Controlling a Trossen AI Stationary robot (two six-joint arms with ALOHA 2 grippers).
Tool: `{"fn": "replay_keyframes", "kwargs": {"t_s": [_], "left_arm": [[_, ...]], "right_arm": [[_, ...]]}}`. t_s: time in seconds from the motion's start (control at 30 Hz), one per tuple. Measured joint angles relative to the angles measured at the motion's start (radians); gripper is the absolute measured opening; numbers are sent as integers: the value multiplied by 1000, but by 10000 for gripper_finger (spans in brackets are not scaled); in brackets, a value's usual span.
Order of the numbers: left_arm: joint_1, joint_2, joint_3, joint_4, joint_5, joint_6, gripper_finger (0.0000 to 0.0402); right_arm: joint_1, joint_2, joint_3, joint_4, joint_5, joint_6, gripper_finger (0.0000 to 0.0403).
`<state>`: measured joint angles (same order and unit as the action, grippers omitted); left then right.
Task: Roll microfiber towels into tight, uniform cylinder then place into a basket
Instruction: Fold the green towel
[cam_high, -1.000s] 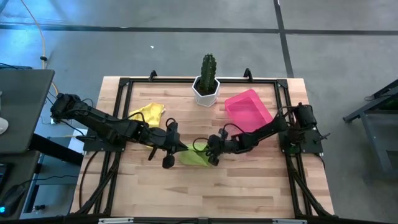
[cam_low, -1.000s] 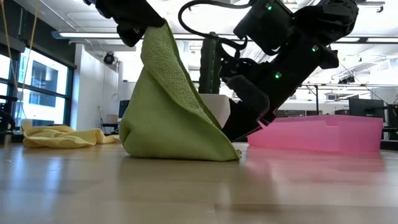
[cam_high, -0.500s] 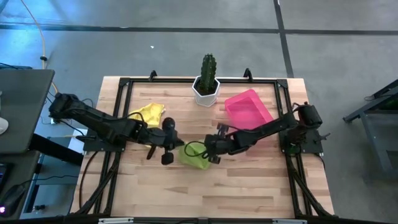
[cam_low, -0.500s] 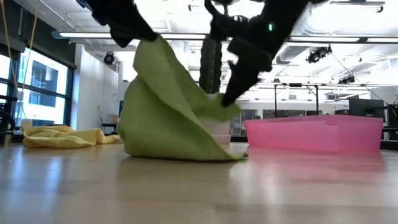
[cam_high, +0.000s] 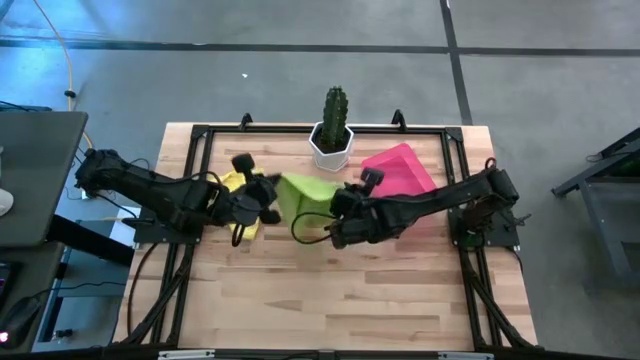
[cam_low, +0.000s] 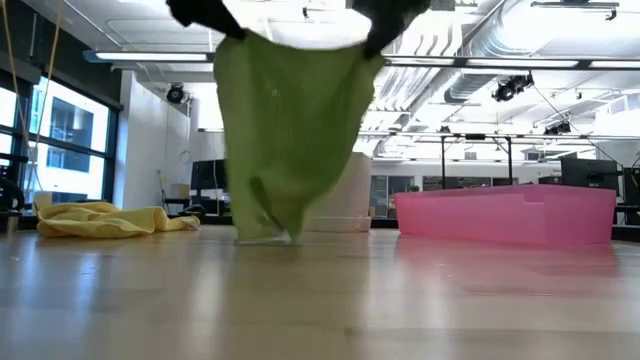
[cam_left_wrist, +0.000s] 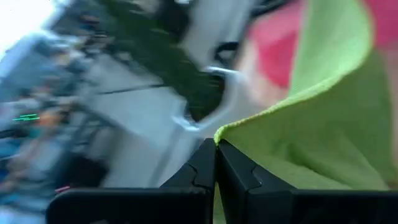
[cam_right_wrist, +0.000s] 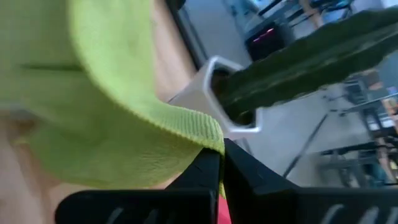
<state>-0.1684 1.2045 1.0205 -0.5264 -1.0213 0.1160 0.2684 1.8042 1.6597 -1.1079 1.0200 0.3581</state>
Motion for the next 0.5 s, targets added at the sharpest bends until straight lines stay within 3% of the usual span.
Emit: {"fn": "replay_keyframes", "kwargs": {"t_s": [0.07,0.13,0.2,0.27,0.33,0.4,0.47,0.5], "left_arm": [[-2,0,20,-1,-59,24,1],[-12,0,36,-1,-33,14,1],[-29,0,50,-11,144,-35,1],[-45,1,69,-19,401,-54,1],[-54,1,81,-29,534,-4,1],[-70,2,81,-27,448,38,1],[-77,2,81,-31,219,44,1],[-77,2,82,-35,113,43,1]], "right_arm": [[0,0,42,-23,-5,0,0],[-1,-1,80,-26,-109,-1,0],[-2,-1,116,-26,-342,-14,0],[2,-1,144,-19,-551,-52,0],[14,0,160,-29,-576,-95,0],[28,2,184,-83,-413,-92,0],[27,-2,199,-130,-235,-61,0],[26,-2,202,-151,-209,-48,0]]}}
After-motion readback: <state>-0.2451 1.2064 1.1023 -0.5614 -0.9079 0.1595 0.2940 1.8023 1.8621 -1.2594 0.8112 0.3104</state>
